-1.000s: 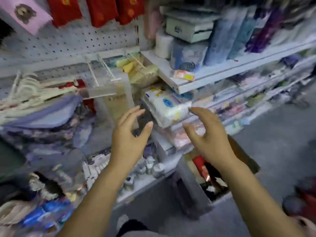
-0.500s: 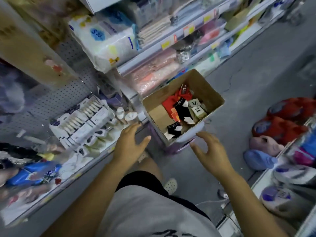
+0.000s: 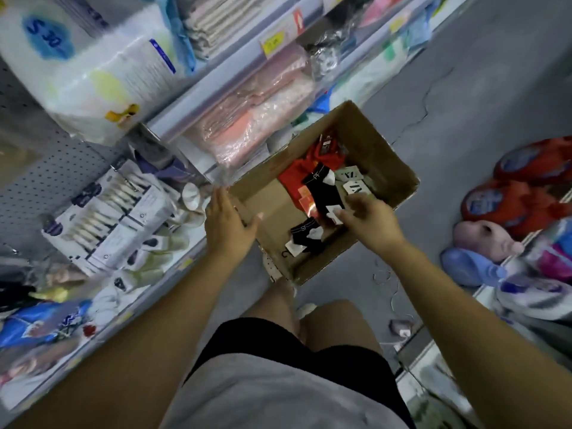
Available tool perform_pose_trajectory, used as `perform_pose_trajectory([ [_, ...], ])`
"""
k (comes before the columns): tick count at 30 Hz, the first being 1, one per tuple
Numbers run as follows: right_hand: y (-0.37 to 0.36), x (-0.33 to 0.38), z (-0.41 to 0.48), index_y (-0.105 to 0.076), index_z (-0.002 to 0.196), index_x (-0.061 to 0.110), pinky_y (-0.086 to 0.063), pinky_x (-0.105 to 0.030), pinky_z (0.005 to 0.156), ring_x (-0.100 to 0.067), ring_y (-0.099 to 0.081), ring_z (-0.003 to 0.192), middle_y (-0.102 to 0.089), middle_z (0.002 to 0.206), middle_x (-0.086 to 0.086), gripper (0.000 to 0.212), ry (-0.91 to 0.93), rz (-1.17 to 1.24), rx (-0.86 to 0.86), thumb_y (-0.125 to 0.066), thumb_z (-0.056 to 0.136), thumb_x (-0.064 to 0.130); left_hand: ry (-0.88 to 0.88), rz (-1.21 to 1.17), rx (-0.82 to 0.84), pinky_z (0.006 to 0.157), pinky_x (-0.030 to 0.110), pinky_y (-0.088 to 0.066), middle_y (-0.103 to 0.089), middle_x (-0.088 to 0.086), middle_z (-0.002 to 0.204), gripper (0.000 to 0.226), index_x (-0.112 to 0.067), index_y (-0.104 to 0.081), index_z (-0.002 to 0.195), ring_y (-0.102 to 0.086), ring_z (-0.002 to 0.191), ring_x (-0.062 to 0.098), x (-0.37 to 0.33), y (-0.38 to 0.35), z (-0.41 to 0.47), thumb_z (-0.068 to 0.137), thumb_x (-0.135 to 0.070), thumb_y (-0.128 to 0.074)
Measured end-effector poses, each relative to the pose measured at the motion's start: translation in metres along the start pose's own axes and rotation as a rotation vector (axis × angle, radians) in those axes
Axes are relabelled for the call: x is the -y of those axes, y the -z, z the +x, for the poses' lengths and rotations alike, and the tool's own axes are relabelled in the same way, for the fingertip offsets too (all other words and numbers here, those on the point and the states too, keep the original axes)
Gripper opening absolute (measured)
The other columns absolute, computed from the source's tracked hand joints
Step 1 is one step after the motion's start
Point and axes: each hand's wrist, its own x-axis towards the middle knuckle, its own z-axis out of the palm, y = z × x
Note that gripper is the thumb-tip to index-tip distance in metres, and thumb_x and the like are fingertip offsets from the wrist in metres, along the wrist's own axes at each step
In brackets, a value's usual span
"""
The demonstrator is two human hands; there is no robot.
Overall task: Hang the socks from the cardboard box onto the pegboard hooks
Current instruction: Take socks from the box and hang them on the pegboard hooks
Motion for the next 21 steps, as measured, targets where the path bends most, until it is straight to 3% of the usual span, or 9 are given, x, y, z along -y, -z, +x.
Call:
perform_pose_trajectory([
  [2,-0.008,-0.004,0.038,-0.057,0.134,0.010,-0.050,-0.037,0.097,-0.025,-0.060,0.120,-0.063,0.133,-0.006,0.055,-0.046,0.012,0.042,-0.071,0.091,0.040,0.121,-0.100,0.006,0.113,0.055,-0.038,-0.040,0.020,0.154,0.108,-0.001,-0.018,0.156,-0.038,0.142,0.039,0.013,-0.017,0.009,0.083,-0.056,-0.074],
  [4,-0.021,-0.008,0.071,-0.056,0.134,0.008,-0.048,-0.034,0.098,-0.026,-0.059,0.121,-0.062,0.132,-0.008,0.053,-0.092,0.024,0.085,-0.071,0.092,0.037,0.247,-0.204,0.012,0.113,0.051,-0.041,-0.045,0.019,0.152,0.115,-0.001,-0.019,0.156,-0.042,0.141,0.037,0.021,-0.034,0.009,0.079,-0.071,-0.067],
  [5,-0.027,-0.012,0.087,-0.056,0.134,0.007,-0.045,-0.032,0.099,-0.026,-0.058,0.123,-0.062,0.133,-0.009,0.053,-0.112,0.024,0.091,-0.071,0.092,0.035,0.283,-0.265,0.016,0.111,0.045,-0.043,-0.050,0.016,0.149,0.109,-0.003,-0.026,0.153,-0.047,0.138,0.034,0.020,-0.040,0.007,0.080,-0.074,-0.064],
  [7,-0.040,-0.023,0.114,-0.053,0.138,0.007,-0.042,-0.032,0.102,-0.027,-0.055,0.128,-0.060,0.137,-0.011,0.057,-0.159,0.023,0.086,-0.072,0.092,0.035,0.344,-0.391,0.051,0.102,0.027,-0.046,-0.060,0.009,0.138,0.077,-0.007,-0.041,0.144,-0.056,0.128,0.027,0.014,-0.051,0.004,0.092,-0.059,-0.062],
  [10,-0.057,-0.038,0.150,-0.050,0.139,0.007,-0.040,-0.029,0.098,-0.027,-0.052,0.131,-0.057,0.140,-0.010,0.061,-0.223,0.034,0.086,-0.071,0.091,0.037,0.364,-0.471,0.068,0.072,0.007,-0.044,-0.064,0.000,0.108,0.046,-0.007,-0.051,0.130,-0.063,0.101,0.018,0.012,-0.063,0.002,0.104,-0.044,-0.049],
  [14,-0.071,-0.061,0.192,-0.064,0.110,0.009,-0.051,-0.034,0.085,-0.027,-0.065,0.107,-0.068,0.100,-0.003,0.040,-0.219,0.021,0.111,-0.073,0.088,0.041,0.377,-0.557,0.017,0.071,0.005,-0.043,-0.063,-0.012,0.110,0.041,-0.015,-0.050,0.133,-0.061,0.096,0.003,0.013,-0.067,0.001,0.105,-0.045,-0.044],
  [18,-0.081,-0.066,0.208,-0.068,0.112,-0.001,-0.052,-0.035,0.085,-0.031,-0.066,0.107,-0.071,0.111,-0.017,0.040,-0.198,-0.042,0.096,-0.069,0.093,0.034,0.388,-0.587,-0.042,0.087,0.016,-0.044,-0.061,-0.015,0.119,0.035,-0.024,-0.051,0.128,-0.057,0.104,0.001,0.008,-0.069,-0.002,0.104,-0.049,-0.044],
  [21,-0.076,-0.052,0.192,-0.066,0.114,-0.001,-0.044,-0.028,0.080,-0.029,-0.063,0.109,-0.069,0.114,-0.016,0.031,-0.124,-0.095,0.101,-0.060,0.100,0.027,0.403,-0.508,-0.197,0.079,0.026,-0.045,-0.058,-0.007,0.101,0.027,-0.022,-0.049,0.108,-0.055,0.087,0.007,0.001,-0.069,-0.010,0.102,-0.048,-0.051],
])
